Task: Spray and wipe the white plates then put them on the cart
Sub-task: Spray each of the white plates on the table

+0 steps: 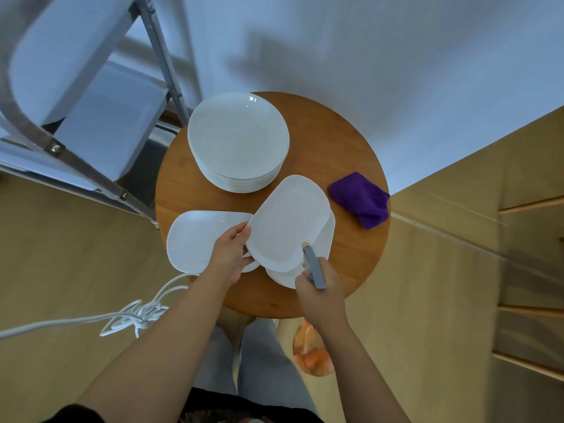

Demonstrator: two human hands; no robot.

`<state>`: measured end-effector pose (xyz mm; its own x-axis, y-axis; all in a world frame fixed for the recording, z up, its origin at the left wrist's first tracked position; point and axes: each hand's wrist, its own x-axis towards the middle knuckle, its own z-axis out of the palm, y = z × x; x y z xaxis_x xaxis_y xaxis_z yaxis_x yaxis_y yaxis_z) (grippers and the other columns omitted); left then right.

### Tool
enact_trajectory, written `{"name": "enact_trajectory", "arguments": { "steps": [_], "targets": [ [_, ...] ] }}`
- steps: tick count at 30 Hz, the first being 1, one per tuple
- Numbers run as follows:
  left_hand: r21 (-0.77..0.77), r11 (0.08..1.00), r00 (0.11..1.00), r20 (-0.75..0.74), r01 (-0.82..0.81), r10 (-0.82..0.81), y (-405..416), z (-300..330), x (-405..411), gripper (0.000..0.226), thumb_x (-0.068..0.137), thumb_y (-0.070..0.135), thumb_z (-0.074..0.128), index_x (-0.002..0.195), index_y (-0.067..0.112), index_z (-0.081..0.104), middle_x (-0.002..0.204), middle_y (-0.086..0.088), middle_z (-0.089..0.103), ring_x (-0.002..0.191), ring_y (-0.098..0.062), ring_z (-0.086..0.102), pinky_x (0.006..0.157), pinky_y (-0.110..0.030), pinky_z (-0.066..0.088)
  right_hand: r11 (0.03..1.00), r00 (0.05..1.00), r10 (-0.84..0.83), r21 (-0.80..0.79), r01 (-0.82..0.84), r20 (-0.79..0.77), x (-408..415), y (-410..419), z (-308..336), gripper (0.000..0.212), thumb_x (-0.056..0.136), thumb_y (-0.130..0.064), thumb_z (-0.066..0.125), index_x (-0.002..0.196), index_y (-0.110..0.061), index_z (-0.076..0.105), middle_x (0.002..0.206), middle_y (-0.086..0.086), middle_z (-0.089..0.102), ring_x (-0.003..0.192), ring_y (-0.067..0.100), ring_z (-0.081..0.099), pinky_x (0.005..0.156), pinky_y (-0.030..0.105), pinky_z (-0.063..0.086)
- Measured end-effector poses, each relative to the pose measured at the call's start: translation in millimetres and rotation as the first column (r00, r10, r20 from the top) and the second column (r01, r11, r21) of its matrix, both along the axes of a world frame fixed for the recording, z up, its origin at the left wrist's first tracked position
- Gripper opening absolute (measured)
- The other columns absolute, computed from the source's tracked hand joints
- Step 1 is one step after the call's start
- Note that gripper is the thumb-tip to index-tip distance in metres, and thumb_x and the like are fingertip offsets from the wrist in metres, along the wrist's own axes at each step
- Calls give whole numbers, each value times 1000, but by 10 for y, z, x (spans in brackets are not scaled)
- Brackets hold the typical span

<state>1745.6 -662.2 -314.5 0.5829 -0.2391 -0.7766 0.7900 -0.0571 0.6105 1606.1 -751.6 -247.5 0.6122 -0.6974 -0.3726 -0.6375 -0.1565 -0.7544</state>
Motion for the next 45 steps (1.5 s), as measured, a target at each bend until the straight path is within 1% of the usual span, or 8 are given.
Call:
{"name": "enact_trajectory", "arguments": {
  "steps": [6, 13, 19, 23, 32, 38, 41, 45],
  "targets": [
    [-40, 996, 996, -43, -78, 76, 173, 84, 95, 18, 96, 17, 53, 111, 24, 60, 106, 4, 66, 96, -20, 62, 68, -36, 57, 990, 990, 125, 67, -121, -62, -51, 294, -117, 24, 82, -8, 57, 70, -24, 45, 61, -6, 42, 53, 10, 38, 47, 15, 35],
    [-12, 999, 999, -5, -37, 37, 470, 115, 198, 15, 97, 20, 53, 107, 27, 60, 102, 7, 66, 93, -16, 62, 61, -30, 55, 998, 999, -46, 38, 46, 16, -74, 321, -108, 24, 81, -1, 57, 71, -20, 49, 60, -4, 43, 53, 9, 41, 45, 16, 36],
    [65, 998, 1000, 6, 4, -4, 770, 86, 295, 20, 97, 20, 54, 115, 21, 61, 106, 4, 64, 102, -22, 60, 79, -40, 53, 1000, 999, -15, -10, 15, -47, 28, 321, -97, 29, 81, -1, 57, 67, -22, 44, 59, -3, 40, 53, 10, 38, 45, 13, 33],
    [176, 983, 998, 22, 57, -62, 1017, 39, 481, 25, 96, 22, 54, 121, 18, 60, 125, -4, 59, 116, -29, 54, 95, -49, 48, 997, 1000, -2, 78, 3, -11, 62, 428, -109, 24, 84, -4, 57, 71, -21, 48, 60, -4, 42, 52, 7, 40, 44, 11, 34],
    [279, 923, 951, 84, 264, -298, 1212, 11, 947, 30, 97, 25, 54, 125, 15, 61, 115, -4, 65, 97, -21, 62, 63, -26, 51, 983, 1000, -30, 179, 29, -1, 43, 633, -167, 23, 87, -4, 58, 71, -19, 52, 54, -7, 41, 42, 4, 37, 42, 10, 32],
    [447, 856, 910, 185, 259, -372, 1032, -101, 1026, 28, 97, 21, 54, 121, 11, 65, 124, -8, 62, 113, -27, 54, 95, -39, 46, 984, 999, -42, 170, 44, -14, 128, 704, -148, 23, 88, -6, 59, 73, -21, 51, 59, -4, 43, 45, 1, 44, 43, 8, 35],
    [580, 787, 866, 263, 210, -425, 982, -149, 978, 30, 98, 19, 53, 124, 8, 63, 129, -10, 61, 114, -28, 54, 94, -33, 41, 985, 998, -55, 163, 60, -36, 183, 726, -154, 20, 88, -10, 59, 75, -23, 52, 62, -1, 45, 51, 7, 44, 45, 8, 37],
    [596, 772, 830, 301, 220, -469, 941, -183, 959, 36, 100, 15, 44, 134, 8, 54, 135, -12, 55, 120, -29, 51, 97, -34, 40, 977, 996, -80, 195, 88, -47, 222, 727, -159, 18, 89, -12, 59, 76, -23, 52, 64, 1, 46, 55, 10, 44, 47, 9, 38]
  ]
}}
